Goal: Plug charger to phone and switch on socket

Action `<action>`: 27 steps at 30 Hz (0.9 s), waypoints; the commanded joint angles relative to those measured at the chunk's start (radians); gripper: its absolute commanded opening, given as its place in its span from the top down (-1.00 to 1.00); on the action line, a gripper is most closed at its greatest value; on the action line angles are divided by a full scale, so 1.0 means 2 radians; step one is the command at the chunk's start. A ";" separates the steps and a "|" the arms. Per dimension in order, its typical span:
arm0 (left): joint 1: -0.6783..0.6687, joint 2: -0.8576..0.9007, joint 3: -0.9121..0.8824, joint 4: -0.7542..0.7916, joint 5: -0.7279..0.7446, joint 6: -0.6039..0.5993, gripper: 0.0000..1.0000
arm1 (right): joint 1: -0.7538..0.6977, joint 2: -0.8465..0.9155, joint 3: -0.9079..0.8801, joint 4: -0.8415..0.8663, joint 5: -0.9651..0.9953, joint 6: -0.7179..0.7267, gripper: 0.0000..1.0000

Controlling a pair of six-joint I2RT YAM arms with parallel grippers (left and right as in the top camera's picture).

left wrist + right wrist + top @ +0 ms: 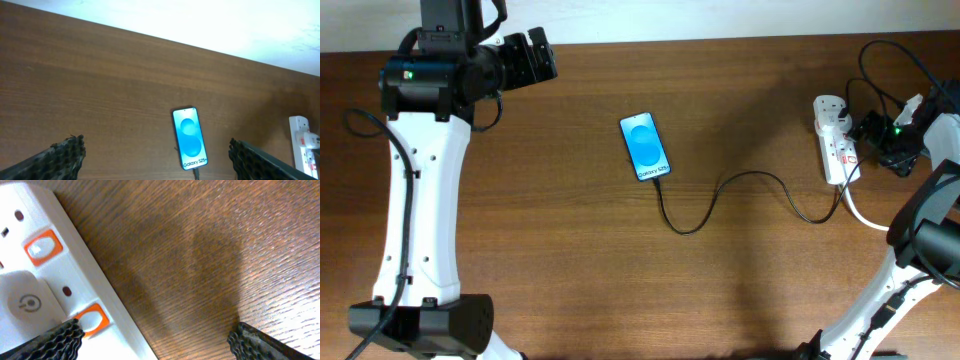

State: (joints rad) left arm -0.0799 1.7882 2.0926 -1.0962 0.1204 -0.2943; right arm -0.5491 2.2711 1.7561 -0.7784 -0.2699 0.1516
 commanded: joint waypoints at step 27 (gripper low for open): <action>0.002 -0.002 0.005 0.001 0.003 0.006 -0.98 | 0.020 0.011 0.014 -0.010 0.027 0.005 -0.97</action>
State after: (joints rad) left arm -0.0799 1.7882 2.0926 -1.0962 0.1204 -0.2943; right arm -0.5327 2.2742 1.7710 -0.7879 -0.2245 0.1688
